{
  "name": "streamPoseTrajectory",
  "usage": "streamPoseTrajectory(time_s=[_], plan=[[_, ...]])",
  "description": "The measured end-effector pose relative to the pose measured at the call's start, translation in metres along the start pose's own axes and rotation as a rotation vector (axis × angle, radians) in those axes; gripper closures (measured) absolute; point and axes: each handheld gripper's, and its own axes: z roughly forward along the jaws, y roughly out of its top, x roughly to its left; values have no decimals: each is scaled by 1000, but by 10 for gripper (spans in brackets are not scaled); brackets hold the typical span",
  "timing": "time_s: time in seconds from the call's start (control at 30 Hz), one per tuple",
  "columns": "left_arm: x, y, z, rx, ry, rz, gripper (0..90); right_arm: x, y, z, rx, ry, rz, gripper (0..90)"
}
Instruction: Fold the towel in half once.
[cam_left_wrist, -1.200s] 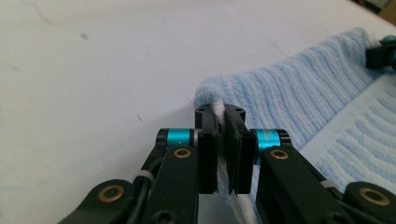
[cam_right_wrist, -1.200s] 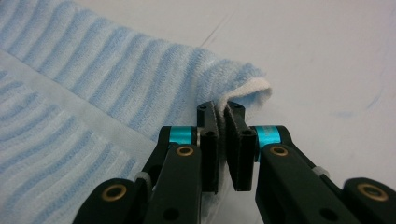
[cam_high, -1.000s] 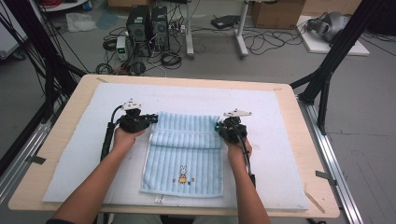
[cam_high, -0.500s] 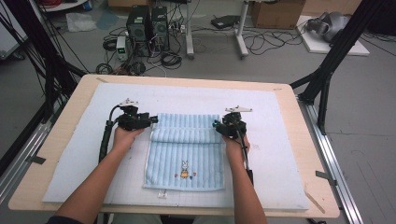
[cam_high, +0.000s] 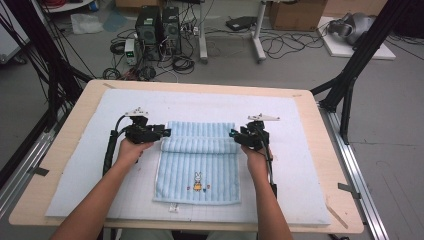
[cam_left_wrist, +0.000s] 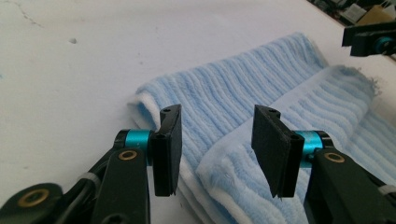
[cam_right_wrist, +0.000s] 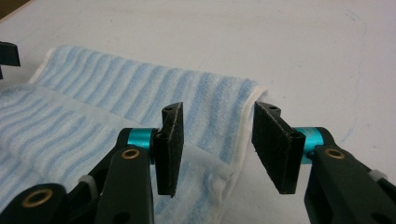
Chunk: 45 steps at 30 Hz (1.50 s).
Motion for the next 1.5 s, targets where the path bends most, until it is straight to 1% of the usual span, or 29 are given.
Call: streamPoseTrajectory(time_s=[0.07, 0.1, 0.17, 0.23, 0.27, 0.3, 0.33, 0.43, 0.47, 0.53, 0.57, 0.6, 0.63, 0.7, 0.73, 0.77, 0.8, 0.9, 0.93, 0.97, 1.03, 1.1, 1.17, 1.23, 1.3, 1.33, 1.4, 1.43, 1.5], plan=[[-1, -5, 2, 32, 25, 4, 509, 1, 0, -1, 13, 5, -26, 549], [-1, -8, 2, 41, 34, 12, 500, 0, -1, -2, 31, 14, -42, 556], [-2, -12, 3, 54, 29, 9, 496, -1, -2, -4, 34, 19, -39, 556], [-3, -14, 4, 78, 25, 23, 504, -2, -1, -4, 34, 23, -37, 556], [-4, -14, 5, 81, 25, 32, 566, -2, -2, -5, 35, 32, -28, 556], [-5, -14, 5, 80, 26, 36, 595, -2, -2, -4, 42, 38, -30, 557], [-5, -14, 5, 82, 27, 45, 595, -2, -2, -4, 42, 38, -30, 557], [-6, -15, 6, 91, 26, 58, 709, -1, -5, 2, 95, 57, -39, 573], [-7, -15, 5, 93, 29, 60, 777, -1, -6, 4, 112, 57, -42, 574], [-7, -14, 4, 92, 32, 74, 796, -1, -7, 7, 138, 61, -42, 588], [-7, -14, 3, 96, 36, 82, 809, -2, -9, 9, 160, 74, -36, 620], [-7, -14, 2, 94, 34, 82, 809, -2, -9, 9, 160, 74, -36, 620], [-8, -14, 1, 87, 33, 80, 810, -4, -10, 10, 174, 77, -33, 642], [-8, -14, 0, 81, 29, 85, 810, -5, -12, 11, 194, 77, -42, 732], [-9, -14, -1, 68, 31, 89, 810, -5, -13, 10, 196, 76, -47, 790], [-9, -15, -3, 55, 27, 95, 810, -5, -14, 7, 174, 69, -72, 812], [-10, -15, -4, 55, 24, 95, 809, -4, -15, 6, 164, 67, -84, 820], [-12, -15, -6, 47, 11, 108, 807, -5, -20, 3, 150, 71, -88, 826], [-13, -15, -7, 41, 8, 116, 809, -4, -22, 0, 133, 73, -89, 826], [-14, -14, -9, 33, 7, 123, 809, -4, -22, 0, 133, 73, -89, 826], [-15, -15, -13, 14, 1, 126, 809, -2, -23, -8, 102, 88, -101, 826], [-17, -17, -18, -2, -6, 119, 809, 0, -24, -11, 96, 93, -104, 826], [-18, -20, -23, -14, -20, 111, 809, 2, -25, -17, 75, 105, -110, 826], [-21, -23, -28, -24, -38, 106, 809, 6, -27, -24, 63, 114, -123, 827], [-24, -25, -33, -34, -46, 106, 808, 9, -29, -30, 50, 126, -136, 826], [-25, -27, -36, -42, -51, 103, 807, 11, -31, -33, 54, 132, -138, 826], [-27, -31, -41, -53, -53, 103, 807, 13, -34, -38, 44, 130, -158, 827], [-27, -33, -44, -61, -56, 101, 809, 15, -39, -43, 32, 140, -151, 826], [-27, -39, -50, -74, -59, 88, 809, 16, -42, -46, 29, 143, -150, 826]])
